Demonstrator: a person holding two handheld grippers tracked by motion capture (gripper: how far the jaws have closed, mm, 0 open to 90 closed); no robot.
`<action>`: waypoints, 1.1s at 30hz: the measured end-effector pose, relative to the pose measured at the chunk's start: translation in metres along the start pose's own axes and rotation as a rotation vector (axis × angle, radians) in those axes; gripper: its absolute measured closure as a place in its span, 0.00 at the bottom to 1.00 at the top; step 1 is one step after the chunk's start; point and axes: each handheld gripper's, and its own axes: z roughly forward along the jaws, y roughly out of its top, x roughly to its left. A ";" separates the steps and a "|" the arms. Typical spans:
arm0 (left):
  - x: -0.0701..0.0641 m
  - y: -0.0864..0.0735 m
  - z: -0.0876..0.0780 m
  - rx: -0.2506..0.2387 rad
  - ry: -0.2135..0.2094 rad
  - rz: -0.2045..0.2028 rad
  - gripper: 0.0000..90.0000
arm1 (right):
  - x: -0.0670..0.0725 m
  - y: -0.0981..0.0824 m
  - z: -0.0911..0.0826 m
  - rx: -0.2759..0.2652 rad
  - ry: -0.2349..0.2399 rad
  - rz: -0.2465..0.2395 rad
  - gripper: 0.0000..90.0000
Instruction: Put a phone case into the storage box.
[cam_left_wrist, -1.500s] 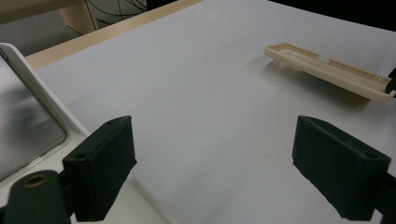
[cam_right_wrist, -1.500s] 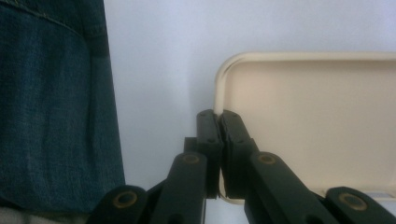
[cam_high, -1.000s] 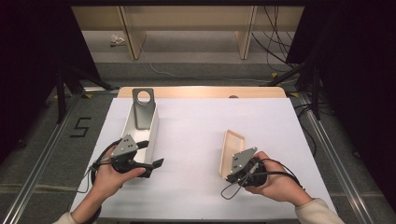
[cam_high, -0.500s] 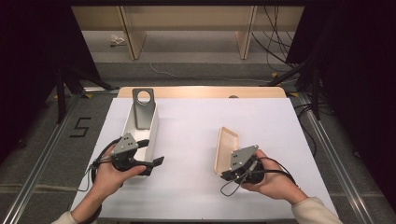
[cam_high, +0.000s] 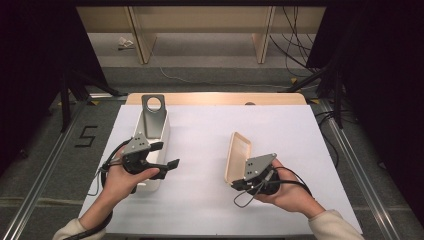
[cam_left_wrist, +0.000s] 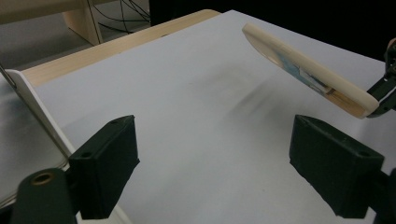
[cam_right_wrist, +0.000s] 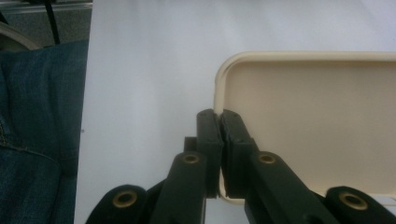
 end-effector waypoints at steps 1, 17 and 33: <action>0.000 0.003 0.001 -0.002 -0.004 0.002 0.17 | 0.000 0.001 0.000 -0.003 0.000 0.001 0.98; -0.014 0.040 0.032 0.030 -0.065 0.020 0.17 | 0.003 0.008 0.004 -0.032 0.014 -0.005 0.98; -0.028 0.068 0.067 0.078 -0.122 0.013 0.18 | 0.007 0.016 0.009 -0.025 0.034 -0.025 0.98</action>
